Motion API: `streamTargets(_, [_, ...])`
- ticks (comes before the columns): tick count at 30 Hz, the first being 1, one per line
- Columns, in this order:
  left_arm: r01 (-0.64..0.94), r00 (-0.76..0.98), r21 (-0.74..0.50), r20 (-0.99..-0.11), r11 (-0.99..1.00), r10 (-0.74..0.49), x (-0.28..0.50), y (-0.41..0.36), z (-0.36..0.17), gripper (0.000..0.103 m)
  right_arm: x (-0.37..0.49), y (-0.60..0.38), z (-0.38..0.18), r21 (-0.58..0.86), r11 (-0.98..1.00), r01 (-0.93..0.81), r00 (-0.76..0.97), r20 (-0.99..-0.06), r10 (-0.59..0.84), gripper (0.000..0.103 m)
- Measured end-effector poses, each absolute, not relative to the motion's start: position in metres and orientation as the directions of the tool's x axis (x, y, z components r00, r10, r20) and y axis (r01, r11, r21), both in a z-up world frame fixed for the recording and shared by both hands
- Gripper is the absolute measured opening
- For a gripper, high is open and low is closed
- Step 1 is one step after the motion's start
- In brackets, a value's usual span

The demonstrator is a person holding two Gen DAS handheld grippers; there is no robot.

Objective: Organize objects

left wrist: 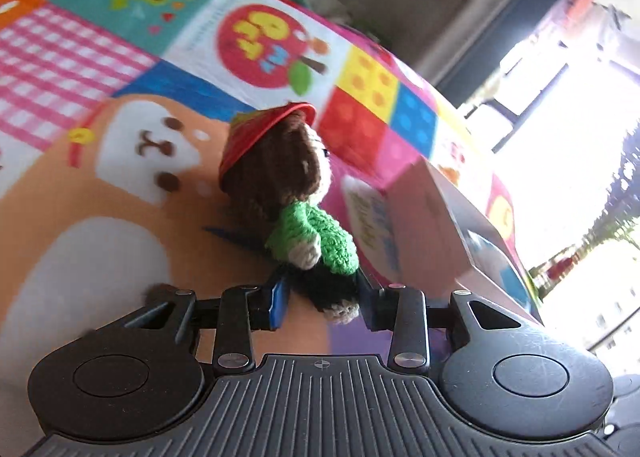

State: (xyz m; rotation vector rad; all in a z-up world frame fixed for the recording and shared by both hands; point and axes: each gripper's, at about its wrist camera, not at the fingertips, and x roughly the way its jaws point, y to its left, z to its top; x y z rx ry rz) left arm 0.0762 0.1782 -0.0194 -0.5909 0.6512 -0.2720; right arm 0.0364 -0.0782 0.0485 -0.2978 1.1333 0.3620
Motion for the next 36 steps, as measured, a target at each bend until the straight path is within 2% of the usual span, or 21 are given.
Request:
streamTargets(3, [0.084, 0.753, -0.576, -0.498, 0.813, -0.431, 0.076, 0.168, -0.019, 0.039, 0.029, -0.092, 0.054, -0.047, 0.907, -0.418, 0.425, -0.893, 0.150, 0.072])
streamTargets(7, [0.120, 0.731, -0.554, -0.513, 0.824, -0.451, 0.075, 0.159, -0.016, 0.039, 0.019, -0.103, 0.061, -0.039, 0.903, -0.428, 0.476, -0.859, 0.189, 0.073])
streamTargets(10, [0.183, 0.668, -0.581, -0.518, 0.793, -0.534, 0.074, 0.155, -0.018, 0.039, -0.003, -0.103, 0.072, 0.012, 0.854, -0.521, 0.494, -0.812, 0.312, 0.082])
streamTargets(12, [0.240, 0.619, -0.578, -0.527, 0.780, -0.582, 0.071, 0.148, -0.017, 0.039, -0.019, -0.097, 0.075, 0.066, 0.791, -0.609, 0.446, -0.796, 0.410, 0.086])
streamTargets(16, [0.344, 0.548, -0.533, -0.555, 0.773, -0.626, 0.055, 0.128, -0.013, 0.039, -0.049, -0.076, 0.060, 0.116, 0.682, -0.722, 0.320, -0.818, 0.478, 0.086])
streamTargets(21, [0.316, 0.612, -0.476, -0.559, 0.821, -0.560, 0.024, 0.131, 0.003, 0.036, -0.069, -0.064, 0.042, 0.081, 0.638, -0.766, 0.303, -0.829, 0.469, 0.086])
streamTargets(24, [0.347, 0.644, -0.445, -0.526, 0.825, -0.555, -0.001, 0.135, 0.019, 0.036, -0.069, -0.072, 0.041, -0.031, 0.679, -0.733, 0.412, -0.815, 0.408, 0.086])
streamTargets(29, [0.365, 0.693, -0.336, -0.524, 0.868, -0.494, -0.037, 0.139, 0.041, 0.036, -0.051, -0.115, 0.049, -0.129, 0.823, -0.553, 0.592, -0.756, 0.280, 0.085])
streamTargets(33, [0.321, 0.723, -0.290, -0.541, 0.902, -0.431, -0.076, 0.153, 0.043, 0.036, -0.051, -0.153, 0.049, -0.040, 0.879, -0.476, 0.626, -0.717, 0.306, 0.085])
streamTargets(36, [0.328, 0.738, -0.202, -0.555, 0.923, -0.384, -0.099, 0.150, 0.035, 0.036, -0.059, -0.174, 0.043, 0.013, 0.903, -0.429, 0.657, -0.682, 0.322, 0.085])
